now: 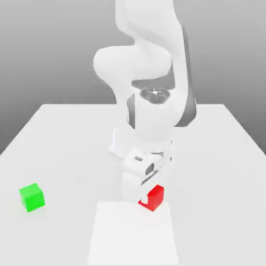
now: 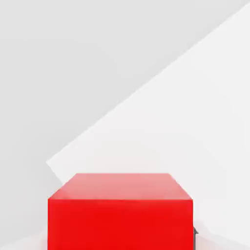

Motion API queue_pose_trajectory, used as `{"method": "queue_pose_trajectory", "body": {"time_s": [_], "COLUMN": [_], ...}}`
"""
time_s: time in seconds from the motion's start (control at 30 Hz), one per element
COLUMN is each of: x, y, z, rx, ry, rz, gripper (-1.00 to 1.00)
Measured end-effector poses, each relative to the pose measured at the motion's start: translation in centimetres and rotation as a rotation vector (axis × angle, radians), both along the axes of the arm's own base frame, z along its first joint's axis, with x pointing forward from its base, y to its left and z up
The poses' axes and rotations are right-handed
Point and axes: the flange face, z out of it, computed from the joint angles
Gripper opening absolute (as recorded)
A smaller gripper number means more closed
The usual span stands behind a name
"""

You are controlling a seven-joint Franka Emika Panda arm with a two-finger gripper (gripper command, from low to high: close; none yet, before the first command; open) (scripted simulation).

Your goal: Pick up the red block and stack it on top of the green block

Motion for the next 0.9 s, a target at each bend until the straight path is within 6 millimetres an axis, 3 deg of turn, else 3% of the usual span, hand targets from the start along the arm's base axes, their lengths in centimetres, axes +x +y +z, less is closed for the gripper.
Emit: {"method": "queue_pose_trajectory", "body": {"time_s": [0.1,0.17,0.37,0.47,0.57,0.67,0.77,0.8,0.9], "x": [-0.2,0.9,2.9,2.2,0.1,-3.4,-2.6,-2.7,-2.7], "y": [0.0,-2.6,-13.9,-20.1,-26.6,-33.9,-33.7,-33.7,-33.7], "z": [2.3,3.2,4.6,5.2,5.9,4.4,1.3,0.5,0.5], "rx": [0.000,0.004,0.013,0.012,0.007,0.005,0.001,0.000,0.000], "ry": [0.000,0.000,0.000,0.001,0.001,-0.001,-0.001,-0.001,-0.001], "rz": [0.001,-0.133,-0.653,-0.911,-1.181,-1.475,-1.479,-1.480,-1.480], "gripper": [-1.00,-1.00,-1.00,-1.00,-1.00,-1.00,-1.00,1.00,1.00]}}
